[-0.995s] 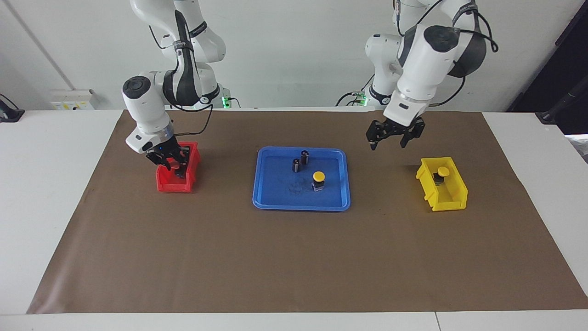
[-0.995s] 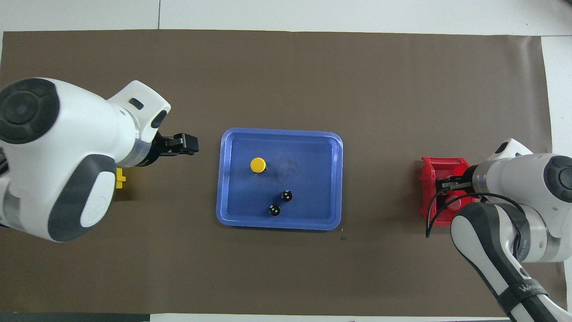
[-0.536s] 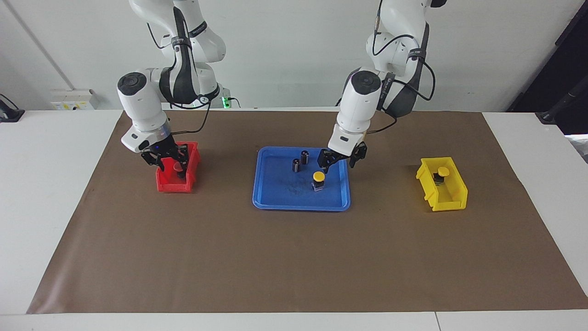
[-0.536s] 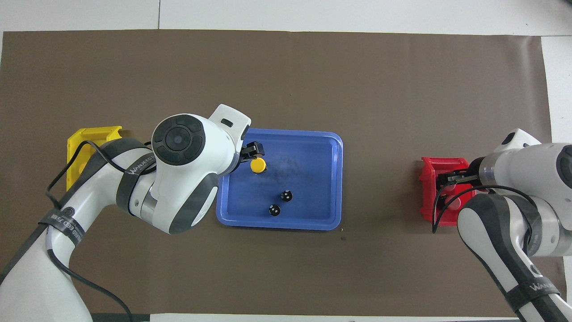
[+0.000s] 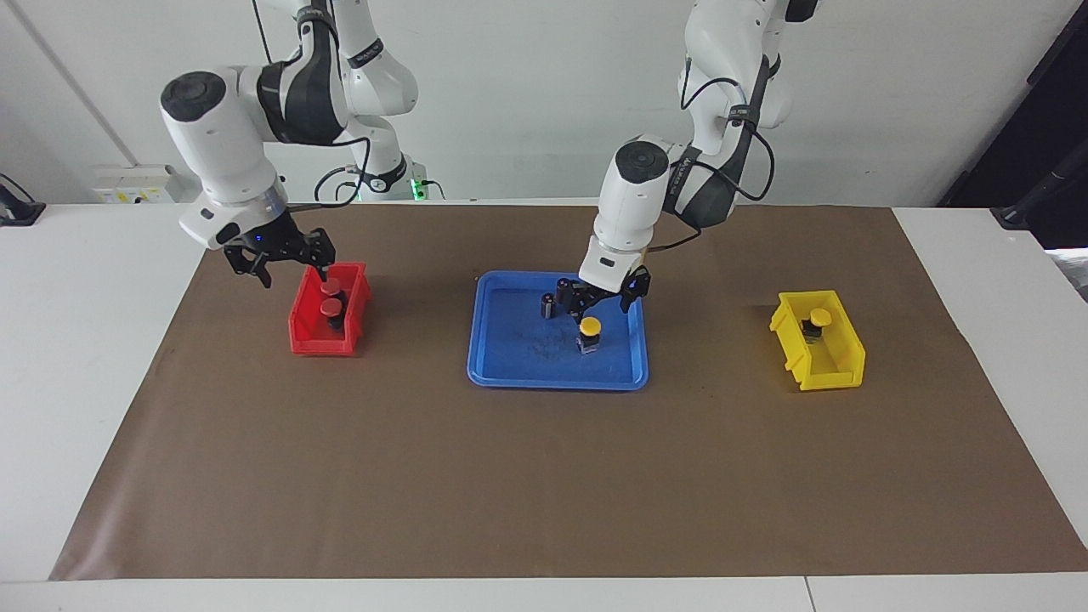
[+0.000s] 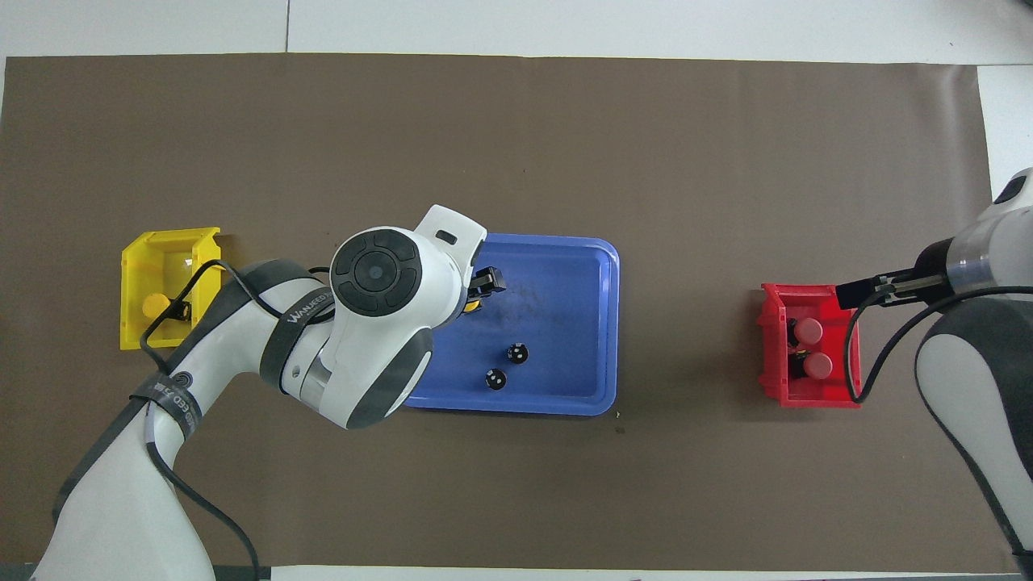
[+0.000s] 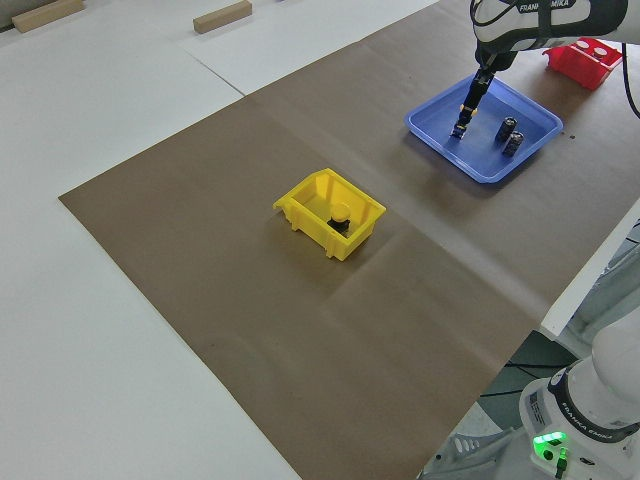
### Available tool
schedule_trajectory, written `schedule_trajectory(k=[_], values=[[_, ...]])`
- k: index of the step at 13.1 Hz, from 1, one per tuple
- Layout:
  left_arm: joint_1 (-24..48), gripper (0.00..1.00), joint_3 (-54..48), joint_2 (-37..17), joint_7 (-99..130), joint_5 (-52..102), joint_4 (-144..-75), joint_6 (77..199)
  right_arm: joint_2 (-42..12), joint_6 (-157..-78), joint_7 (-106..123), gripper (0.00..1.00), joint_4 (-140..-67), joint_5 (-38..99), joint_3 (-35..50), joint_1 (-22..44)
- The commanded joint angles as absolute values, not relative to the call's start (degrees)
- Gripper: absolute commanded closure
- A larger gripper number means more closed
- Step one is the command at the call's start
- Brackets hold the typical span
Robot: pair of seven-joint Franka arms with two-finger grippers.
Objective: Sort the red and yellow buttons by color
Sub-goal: 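Lift the yellow button with the left gripper while the right gripper withdraws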
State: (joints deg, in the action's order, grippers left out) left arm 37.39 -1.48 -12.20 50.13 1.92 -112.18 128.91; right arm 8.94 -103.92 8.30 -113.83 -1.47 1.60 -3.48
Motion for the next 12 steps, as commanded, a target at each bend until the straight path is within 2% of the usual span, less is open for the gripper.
schedule_trajectory(k=[1, 2, 4, 5, 6, 8, 9, 11, 12], values=[[39.55, 0.03, -0.44, -14.32, 52.56, 0.79, -112.06, 130.96, 7.30, -93.20, 6.42, 0.00, -103.57, -1.05, 1.93, -4.92], [39.55, 0.07, -0.44, -14.33, 52.56, 0.79, -112.06, 131.04, 6.51, -89.86, 6.33, 0.00, -100.06, -1.05, 1.67, -5.01], [39.64, 0.29, -0.44, -14.59, 52.56, 0.79, -111.80, 131.13, 2.83, -84.93, 6.33, 0.00, -92.06, -0.88, 1.06, -6.23], [39.55, 0.36, -0.44, -15.55, 52.65, 0.79, -110.84, 130.87, 2.20, -85.16, 6.42, 0.00, -90.89, -0.70, 1.05, -7.63], [39.46, 0.49, -0.44, -16.08, 52.82, 0.79, -110.48, 130.61, 2.02, -86.12, 6.33, 0.00, -90.88, -0.53, 1.05, -7.73], [39.20, 0.91, -0.35, -16.35, 52.65, 0.53, -110.39, 130.69, 2.02, -86.92, 6.33, 0.00, -91.49, -0.18, 1.06, -7.65], [39.20, 0.99, -0.26, -16.35, 52.65, 0.18, -110.39, 130.35, 1.93, -86.84, 6.33, 0.00, -91.93, -0.26, 0.71, -7.56], [38.85, 0.99, -0.18, -16.43, 52.47, -0.79, -107.86, 126.94, -1.83, -86.40, 6.33, 0.00, -90.01, -0.53, 0.18, -7.30], [38.59, 0.99, -0.18, -16.35, 52.38, -0.79, -104.62, 122.30, -1.50, -86.31, 6.42, 0.00, -90.00, -0.53, 0.00, -7.12]])
